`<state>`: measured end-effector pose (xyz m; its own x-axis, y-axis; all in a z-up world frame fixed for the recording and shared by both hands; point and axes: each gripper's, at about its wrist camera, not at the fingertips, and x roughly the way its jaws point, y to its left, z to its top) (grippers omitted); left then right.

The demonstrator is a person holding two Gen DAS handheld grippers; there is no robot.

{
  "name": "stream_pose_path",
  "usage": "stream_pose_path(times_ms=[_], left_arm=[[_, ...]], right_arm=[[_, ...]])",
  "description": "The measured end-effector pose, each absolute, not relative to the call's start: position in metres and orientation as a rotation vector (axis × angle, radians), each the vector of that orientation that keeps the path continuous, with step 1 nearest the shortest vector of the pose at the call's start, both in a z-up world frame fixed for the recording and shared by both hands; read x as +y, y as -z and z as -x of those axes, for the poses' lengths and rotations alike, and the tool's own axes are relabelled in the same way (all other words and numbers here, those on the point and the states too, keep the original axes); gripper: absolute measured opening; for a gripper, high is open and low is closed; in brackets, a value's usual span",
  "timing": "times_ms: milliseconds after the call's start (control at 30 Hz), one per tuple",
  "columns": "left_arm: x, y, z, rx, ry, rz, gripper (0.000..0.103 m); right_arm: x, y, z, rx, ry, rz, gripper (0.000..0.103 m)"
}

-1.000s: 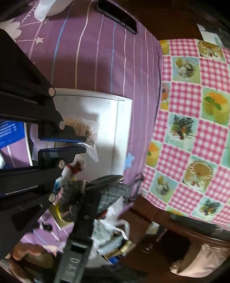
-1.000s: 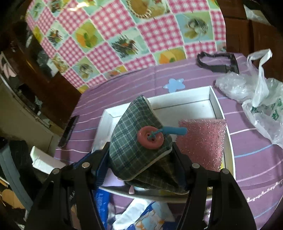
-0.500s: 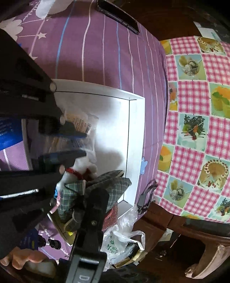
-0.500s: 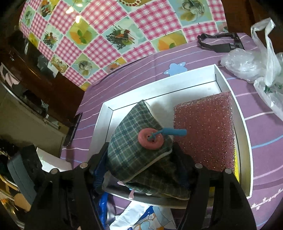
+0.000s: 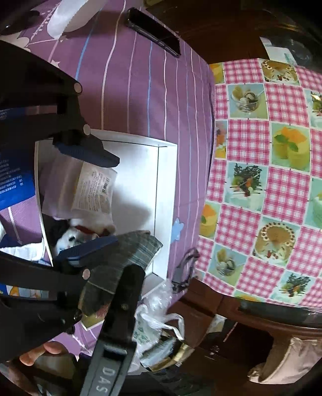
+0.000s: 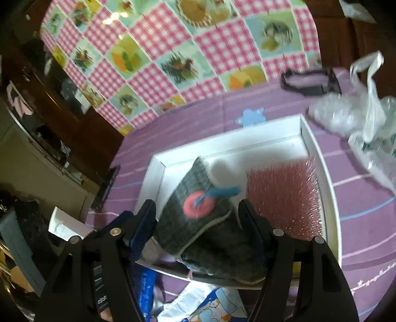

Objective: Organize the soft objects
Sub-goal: 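Open the right gripper over the box while left releases the clear packet inside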

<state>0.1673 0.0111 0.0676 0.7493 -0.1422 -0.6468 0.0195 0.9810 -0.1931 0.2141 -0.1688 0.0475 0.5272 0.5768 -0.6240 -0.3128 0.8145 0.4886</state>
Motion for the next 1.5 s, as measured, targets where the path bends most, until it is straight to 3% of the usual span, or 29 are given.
stream_pose_path(times_ms=[200,267,300,333,400,467,567,967,1300,1433,1500], left_arm=[[0.007,-0.077,-0.162,0.704,0.064,0.123,0.059],[0.007,-0.079,-0.162,0.716,0.073,0.123,0.058],[0.008,-0.079,-0.163,0.726,0.077,0.126,0.058],[0.009,-0.08,-0.163,0.745,0.081,0.132,0.058],[0.011,-0.082,-0.163,0.765,0.092,0.147,0.045],[0.013,-0.083,-0.163,0.786,0.114,0.174,0.026],[0.013,-0.086,-0.16,0.787,0.132,0.189,0.015],[0.004,-0.086,-0.158,0.778,0.114,0.135,0.015],[0.003,-0.09,-0.154,0.751,0.13,0.138,0.016],[0.007,-0.092,-0.149,0.743,0.127,0.167,0.044],[0.008,-0.093,-0.145,0.741,0.119,0.177,0.045]], right_arm=[[-0.169,-0.071,-0.205,0.851,-0.558,-0.249,0.078],[-0.167,-0.076,-0.203,0.894,-0.559,-0.188,0.068],[-0.168,-0.079,-0.201,0.912,-0.555,-0.171,0.051],[-0.169,-0.08,-0.199,0.929,-0.559,-0.165,0.041],[-0.172,-0.08,-0.196,0.984,-0.59,-0.173,0.033],[-0.17,-0.08,-0.192,1.005,-0.614,-0.165,0.03],[-0.163,-0.075,-0.191,1.024,-0.596,-0.12,0.03],[-0.164,-0.032,-0.215,1.042,-0.463,-0.155,0.03],[-0.161,-0.057,-0.201,1.003,-0.509,-0.134,0.031],[-0.151,-0.065,-0.19,1.029,-0.546,-0.074,0.038],[-0.147,-0.066,-0.185,1.038,-0.559,-0.046,0.043]])
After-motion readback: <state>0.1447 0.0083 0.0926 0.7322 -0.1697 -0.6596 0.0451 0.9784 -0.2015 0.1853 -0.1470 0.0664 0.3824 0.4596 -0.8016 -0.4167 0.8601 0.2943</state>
